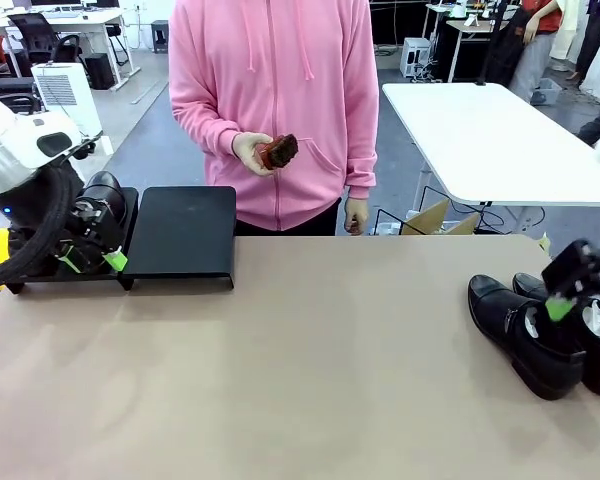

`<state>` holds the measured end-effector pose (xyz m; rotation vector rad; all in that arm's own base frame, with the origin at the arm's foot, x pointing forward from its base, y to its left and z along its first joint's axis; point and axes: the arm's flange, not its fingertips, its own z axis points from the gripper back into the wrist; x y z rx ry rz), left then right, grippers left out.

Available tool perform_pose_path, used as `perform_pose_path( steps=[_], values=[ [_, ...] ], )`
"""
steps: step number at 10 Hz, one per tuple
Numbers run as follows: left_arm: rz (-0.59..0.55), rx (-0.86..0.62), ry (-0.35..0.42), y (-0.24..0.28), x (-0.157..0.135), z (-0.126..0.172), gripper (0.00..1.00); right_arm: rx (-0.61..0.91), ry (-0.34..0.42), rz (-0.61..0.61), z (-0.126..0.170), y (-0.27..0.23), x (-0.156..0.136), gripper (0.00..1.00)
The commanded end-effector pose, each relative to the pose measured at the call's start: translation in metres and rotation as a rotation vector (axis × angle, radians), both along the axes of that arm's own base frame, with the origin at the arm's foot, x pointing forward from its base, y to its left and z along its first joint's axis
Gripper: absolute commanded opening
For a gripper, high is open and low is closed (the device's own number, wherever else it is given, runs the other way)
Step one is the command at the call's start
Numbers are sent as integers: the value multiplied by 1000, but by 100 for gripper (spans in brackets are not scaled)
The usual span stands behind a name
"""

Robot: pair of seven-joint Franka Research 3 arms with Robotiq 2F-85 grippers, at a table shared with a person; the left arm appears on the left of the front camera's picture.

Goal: Organize the shoes by placing them on the stand.
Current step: Pick up one Shoe and place it in the middle of the table.

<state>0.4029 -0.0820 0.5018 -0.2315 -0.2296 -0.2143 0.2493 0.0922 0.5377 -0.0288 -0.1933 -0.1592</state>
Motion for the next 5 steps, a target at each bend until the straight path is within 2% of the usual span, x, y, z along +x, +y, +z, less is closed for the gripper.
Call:
perform_pose_path(
  steps=[1,3,4,5],
  values=[
    [-8,-21,0,2,-2,-1,69,-123,151,116,-11,-5,30,100],
    [-8,-21,0,2,-2,-1,69,-37,256,194,-34,-32,48,100],
    [-8,-21,0,2,-2,-1,69,4,258,199,-48,-50,62,100],
    [-8,-21,0,2,-2,-1,69,9,233,127,-63,-70,79,100]
  ],
)
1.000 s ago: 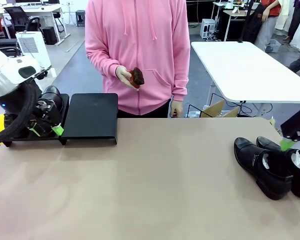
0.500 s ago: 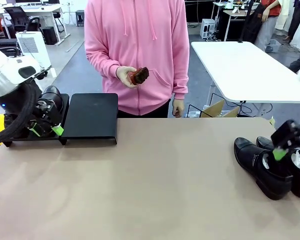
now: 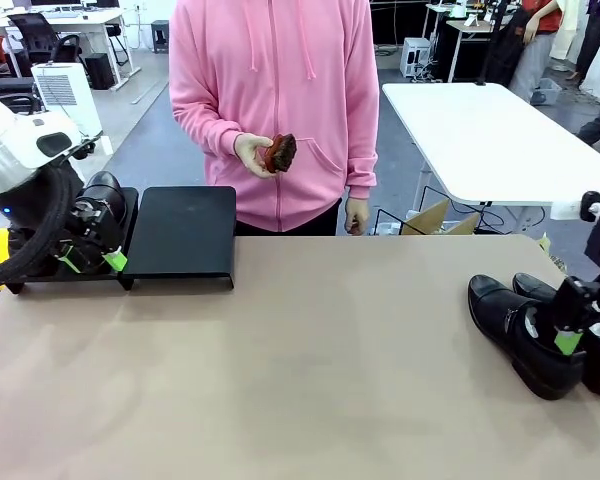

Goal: Organize the shoes by placing them on the stand.
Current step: Pick up one Shoe and place it in the middle of the table.

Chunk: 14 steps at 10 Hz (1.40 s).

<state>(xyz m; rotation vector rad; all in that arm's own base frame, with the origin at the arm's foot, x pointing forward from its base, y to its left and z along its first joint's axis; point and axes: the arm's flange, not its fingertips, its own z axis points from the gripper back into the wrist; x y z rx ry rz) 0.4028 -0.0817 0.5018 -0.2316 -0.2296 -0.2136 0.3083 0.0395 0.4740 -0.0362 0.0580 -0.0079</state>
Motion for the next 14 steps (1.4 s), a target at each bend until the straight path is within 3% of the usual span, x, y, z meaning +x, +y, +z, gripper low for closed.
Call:
perform_pose_path(
  steps=[1,4,5,8,10,12,14],
  values=[
    [-9,-21,0,2,-2,-1,69,65,-2,-19,-8,-32,31,100],
    [-9,-21,0,2,-2,-1,69,68,-31,-64,-23,-54,52,100],
    [-9,-21,0,2,-2,-1,69,74,2,-57,-24,-49,35,100],
    [-9,-21,0,2,-2,-1,69,74,-1,-67,-27,-53,42,100],
    [-9,-21,0,2,-2,-1,69,28,-86,-51,-44,-35,46,100],
    [-9,-21,0,2,-2,-1,69,22,-98,-64,-69,-28,51,100],
    [-9,-21,0,2,-2,-1,69,17,-122,-91,-75,-33,60,98]
  ],
)
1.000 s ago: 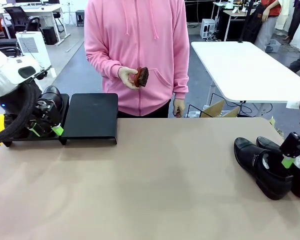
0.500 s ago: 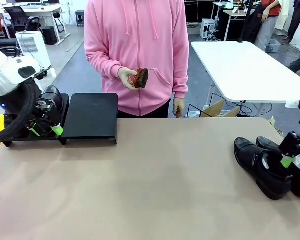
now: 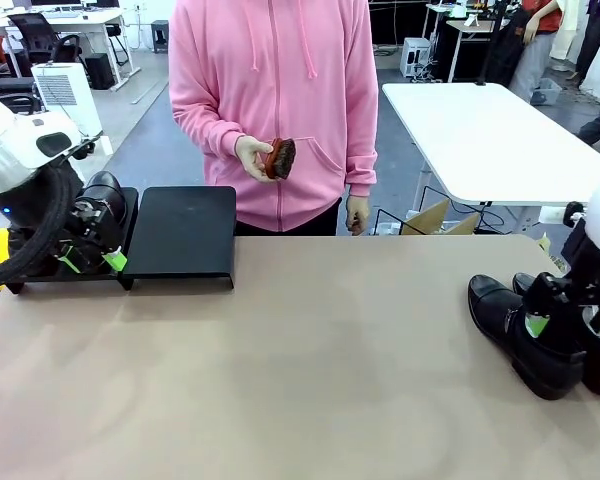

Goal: Organize the shoes by placing them on the stand.
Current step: Pick up one Shoe and place it in the middle of the table.

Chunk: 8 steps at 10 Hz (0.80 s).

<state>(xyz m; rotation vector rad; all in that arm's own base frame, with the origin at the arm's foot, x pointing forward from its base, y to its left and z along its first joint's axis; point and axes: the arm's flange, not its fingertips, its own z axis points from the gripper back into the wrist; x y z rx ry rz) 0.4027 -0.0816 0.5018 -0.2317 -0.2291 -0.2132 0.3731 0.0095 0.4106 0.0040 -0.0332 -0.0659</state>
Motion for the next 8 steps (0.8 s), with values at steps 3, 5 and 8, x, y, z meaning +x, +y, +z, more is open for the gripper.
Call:
perform_pose_path(
  steps=[3,5,8],
  values=[
    [-9,-21,-1,2,-2,-1,69,-57,-90,-78,-1,-14,3,53],
    [-9,-21,-1,2,-2,-1,69,-66,-123,-116,-4,-27,14,53],
    [-9,-21,-1,2,-2,-1,69,-83,-124,-123,-13,-32,20,53]
  ],
)
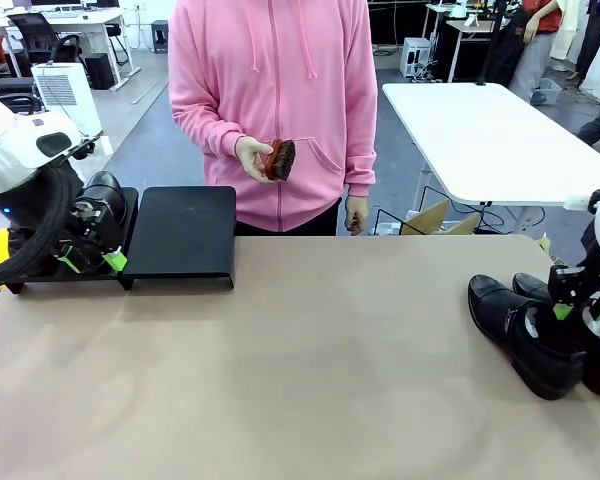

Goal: Organize the shoes by placing them on the stand.
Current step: Pick up one Shoe and place it in the middle of the table.

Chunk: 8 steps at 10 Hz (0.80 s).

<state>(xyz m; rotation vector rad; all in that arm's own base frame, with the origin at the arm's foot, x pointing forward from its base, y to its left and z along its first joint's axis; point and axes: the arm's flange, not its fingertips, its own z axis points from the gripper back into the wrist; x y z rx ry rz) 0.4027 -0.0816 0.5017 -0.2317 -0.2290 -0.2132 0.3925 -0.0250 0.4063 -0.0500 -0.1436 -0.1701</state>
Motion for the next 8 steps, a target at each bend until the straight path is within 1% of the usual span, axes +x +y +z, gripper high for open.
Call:
perform_pose_path(
  steps=[1,3,8],
  values=[
    [-9,-21,-1,2,-2,-1,69,-21,-13,-13,-10,4,0,53],
    [-9,-21,-1,2,-2,-1,69,-16,-11,5,-9,10,-3,53],
    [-9,-21,-1,2,-2,-1,69,-19,16,22,-20,11,-1,53]
  ],
)
